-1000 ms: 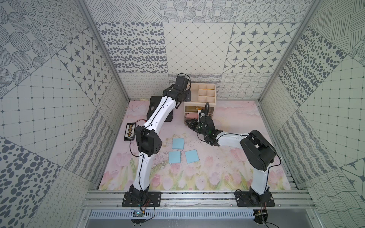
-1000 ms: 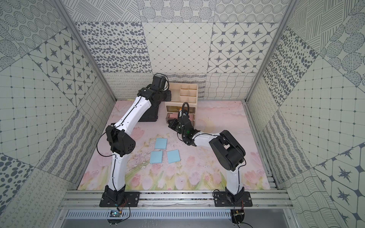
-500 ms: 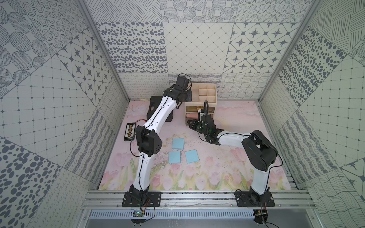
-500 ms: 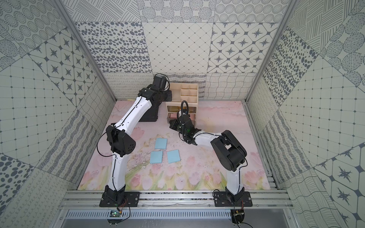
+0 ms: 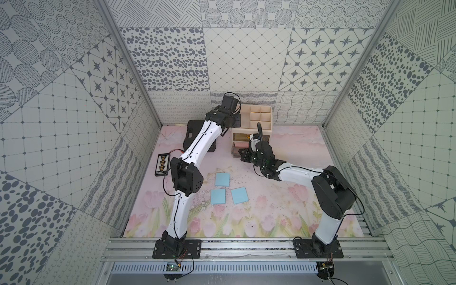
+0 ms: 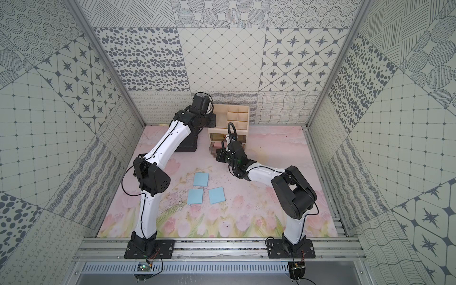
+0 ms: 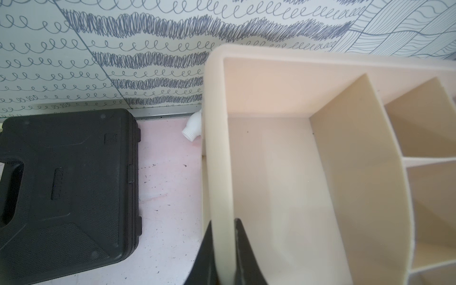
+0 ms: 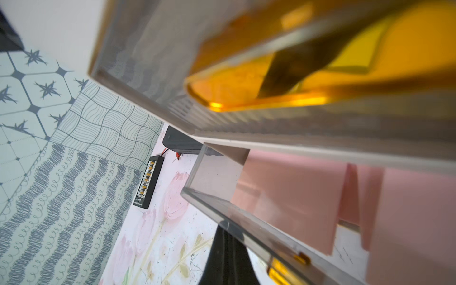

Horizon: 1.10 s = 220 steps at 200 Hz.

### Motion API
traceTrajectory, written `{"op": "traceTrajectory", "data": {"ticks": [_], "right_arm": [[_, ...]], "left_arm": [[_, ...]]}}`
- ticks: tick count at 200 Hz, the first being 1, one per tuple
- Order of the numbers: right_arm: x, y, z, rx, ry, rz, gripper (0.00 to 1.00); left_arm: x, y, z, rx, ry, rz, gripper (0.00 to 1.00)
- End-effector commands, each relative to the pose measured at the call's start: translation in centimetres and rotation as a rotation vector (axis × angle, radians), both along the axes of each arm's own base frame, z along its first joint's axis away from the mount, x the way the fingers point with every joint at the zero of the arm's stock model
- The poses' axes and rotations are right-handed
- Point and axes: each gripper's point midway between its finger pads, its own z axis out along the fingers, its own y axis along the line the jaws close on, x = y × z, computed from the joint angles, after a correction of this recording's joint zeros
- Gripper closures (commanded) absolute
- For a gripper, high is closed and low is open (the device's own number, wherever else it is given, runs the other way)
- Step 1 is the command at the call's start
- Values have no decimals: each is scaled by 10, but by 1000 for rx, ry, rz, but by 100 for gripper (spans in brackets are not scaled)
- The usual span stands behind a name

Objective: Please put the sticky notes in the drawer by color
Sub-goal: Close the drawer in the storage box.

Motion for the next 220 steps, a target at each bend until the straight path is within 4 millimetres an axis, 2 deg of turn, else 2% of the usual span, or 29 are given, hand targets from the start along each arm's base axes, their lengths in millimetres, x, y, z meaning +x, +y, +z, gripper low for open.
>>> {"op": "traceTrajectory", "data": {"ticks": [1, 26, 44, 66, 96, 118, 145, 179, 197, 220], "right_arm": [[43, -17, 27, -19, -171, -122, 100], [33, -17, 35, -63, -197, -75, 100], [24, -27, 37, -131, -204, -65, 100], [19, -47, 26, -238, -196, -93, 100], [18, -70, 16, -249, -128, -111, 100], [14, -78, 9, -273, -122, -124, 100], [25, -86, 1, -343, -123, -180, 100], [48, -94, 9, -445, -162, -258, 100], [52, -93, 16, -470, -196, -262, 100], [53, -96, 15, -509, -208, -274, 100]], "left_arm": [[-72, -7, -51, 66, 331, -155, 100], [-71, -6, -52, 76, 332, -156, 100], [-71, -6, -52, 78, 328, -160, 100], [-71, -7, -53, 78, 329, -161, 100], [-71, -7, -54, 76, 335, -159, 100], [-70, -6, -54, 79, 333, -157, 100], [-71, -7, -53, 72, 333, -159, 100], [-73, -5, -53, 82, 337, -155, 100], [-75, -4, -53, 87, 342, -156, 100], [-77, -5, -55, 96, 348, -148, 100]]}}
